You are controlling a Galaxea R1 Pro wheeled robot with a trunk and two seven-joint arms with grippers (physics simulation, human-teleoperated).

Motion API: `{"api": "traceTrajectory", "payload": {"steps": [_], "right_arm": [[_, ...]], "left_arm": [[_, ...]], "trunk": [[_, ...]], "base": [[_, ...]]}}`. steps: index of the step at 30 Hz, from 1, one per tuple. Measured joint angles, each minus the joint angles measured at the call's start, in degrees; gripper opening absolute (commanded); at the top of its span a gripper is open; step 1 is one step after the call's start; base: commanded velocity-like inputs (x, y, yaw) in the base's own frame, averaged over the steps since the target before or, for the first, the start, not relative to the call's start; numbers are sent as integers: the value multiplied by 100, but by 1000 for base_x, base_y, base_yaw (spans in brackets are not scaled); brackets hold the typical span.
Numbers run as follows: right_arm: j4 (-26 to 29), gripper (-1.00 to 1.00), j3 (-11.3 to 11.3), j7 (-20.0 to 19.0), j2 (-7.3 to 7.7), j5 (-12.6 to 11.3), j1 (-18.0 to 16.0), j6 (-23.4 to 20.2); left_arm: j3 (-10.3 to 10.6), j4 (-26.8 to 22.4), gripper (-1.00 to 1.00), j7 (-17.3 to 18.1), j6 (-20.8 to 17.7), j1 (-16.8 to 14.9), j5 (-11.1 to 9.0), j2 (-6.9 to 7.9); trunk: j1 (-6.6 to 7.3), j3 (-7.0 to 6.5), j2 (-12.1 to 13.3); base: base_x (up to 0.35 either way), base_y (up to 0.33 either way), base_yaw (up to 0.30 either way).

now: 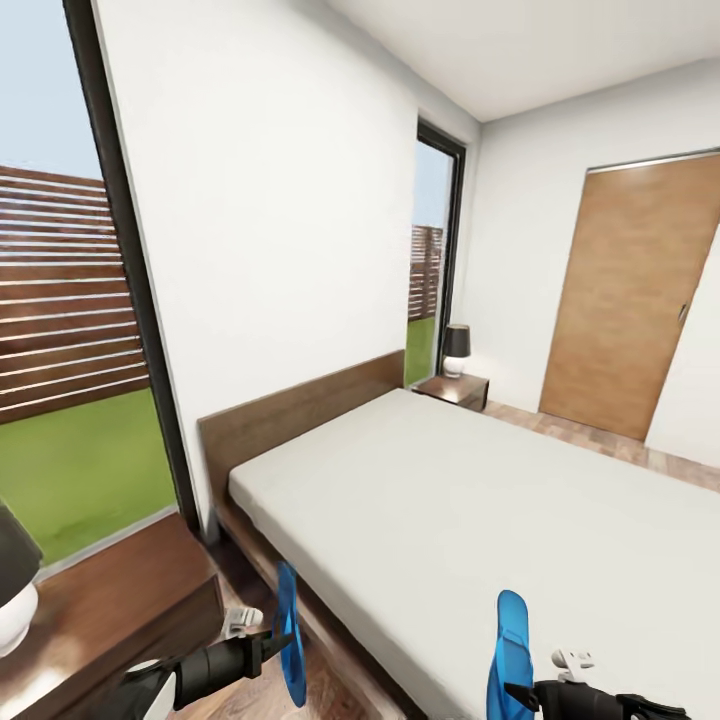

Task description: In the bedroom, move the book from the bed onto either nightstand, and place the two sandals side by side next to the bed.

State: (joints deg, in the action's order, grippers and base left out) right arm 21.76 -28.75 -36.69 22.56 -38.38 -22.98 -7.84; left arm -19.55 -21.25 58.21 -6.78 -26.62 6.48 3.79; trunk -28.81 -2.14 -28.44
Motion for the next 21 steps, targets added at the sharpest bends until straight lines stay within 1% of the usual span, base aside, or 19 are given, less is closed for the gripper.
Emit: {"api": "traceTrajectory", "payload": {"steps": [6,11,21], "right_arm": [[-3,-100,0,3,0,-3,0,0],[0,-100,0,-7,0,-7,0,0],[0,-100,3,-16,17,-7,0,0]], "left_arm": [[3,8,-100,-4,5,0,-5,-4],[0,206,-100,-7,14,0,0,-8],[3,246,-100,-4,16,0,4,-21]], "trunk": [[0,0,0],[0,0,0],[0,0,0]], "base": [[0,0,-281],[0,0,-281],[0,0,-281]]}}
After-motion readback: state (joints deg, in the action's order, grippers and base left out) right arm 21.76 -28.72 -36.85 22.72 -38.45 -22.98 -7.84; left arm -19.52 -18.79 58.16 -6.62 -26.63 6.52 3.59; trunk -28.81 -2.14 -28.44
